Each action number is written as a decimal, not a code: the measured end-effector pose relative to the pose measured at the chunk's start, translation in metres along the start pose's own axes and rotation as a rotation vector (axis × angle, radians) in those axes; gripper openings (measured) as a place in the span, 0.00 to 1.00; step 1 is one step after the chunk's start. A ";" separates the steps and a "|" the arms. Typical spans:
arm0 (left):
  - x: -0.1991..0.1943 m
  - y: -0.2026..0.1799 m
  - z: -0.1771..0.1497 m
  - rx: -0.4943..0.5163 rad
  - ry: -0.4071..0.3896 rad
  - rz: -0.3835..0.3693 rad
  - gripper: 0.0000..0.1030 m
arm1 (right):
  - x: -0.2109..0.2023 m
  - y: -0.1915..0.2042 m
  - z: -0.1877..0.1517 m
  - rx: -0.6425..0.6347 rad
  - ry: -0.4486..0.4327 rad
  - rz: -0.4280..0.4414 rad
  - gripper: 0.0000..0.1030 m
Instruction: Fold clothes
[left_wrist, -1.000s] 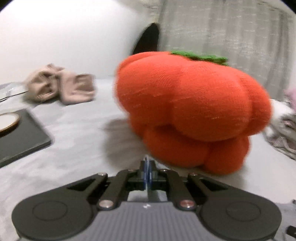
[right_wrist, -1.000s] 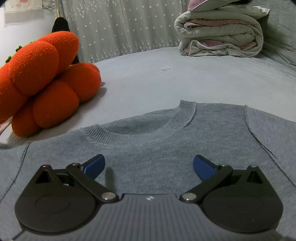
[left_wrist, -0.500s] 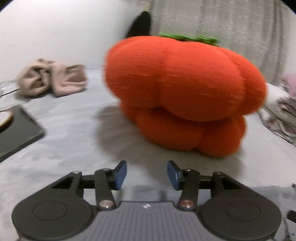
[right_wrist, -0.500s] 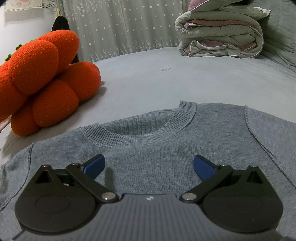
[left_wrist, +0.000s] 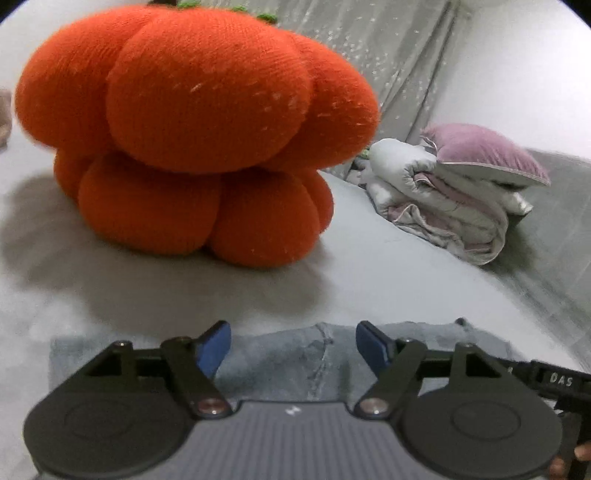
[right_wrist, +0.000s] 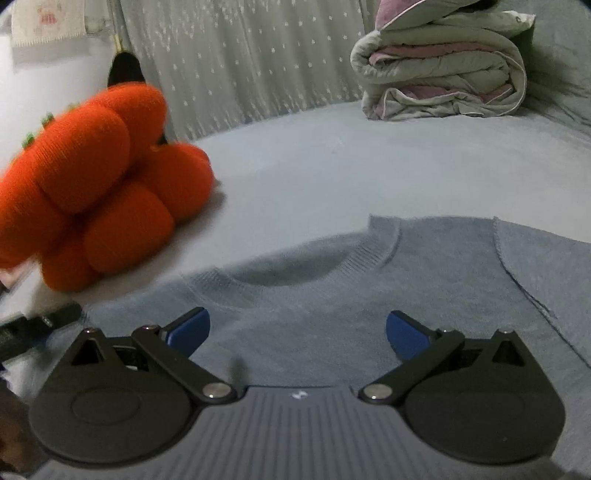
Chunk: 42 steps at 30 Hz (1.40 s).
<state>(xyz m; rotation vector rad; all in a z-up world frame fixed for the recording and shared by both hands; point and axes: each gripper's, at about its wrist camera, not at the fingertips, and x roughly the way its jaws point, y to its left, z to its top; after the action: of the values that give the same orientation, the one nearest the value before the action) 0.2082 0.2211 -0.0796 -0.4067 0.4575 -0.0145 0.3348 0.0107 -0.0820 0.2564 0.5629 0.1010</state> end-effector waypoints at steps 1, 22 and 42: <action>-0.001 0.003 0.002 -0.021 0.013 -0.011 0.72 | -0.004 0.005 0.004 -0.017 -0.008 0.026 1.00; -0.030 0.050 0.014 -0.301 0.012 0.072 0.69 | 0.084 0.149 0.043 -0.978 0.348 0.408 0.73; -0.044 0.059 0.020 -0.272 -0.035 0.245 0.69 | 0.031 0.116 -0.020 -0.760 0.277 0.439 0.07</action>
<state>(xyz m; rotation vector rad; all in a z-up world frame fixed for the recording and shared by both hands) 0.1724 0.2878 -0.0675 -0.6141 0.4742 0.2941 0.3467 0.1317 -0.0833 -0.3868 0.6959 0.7674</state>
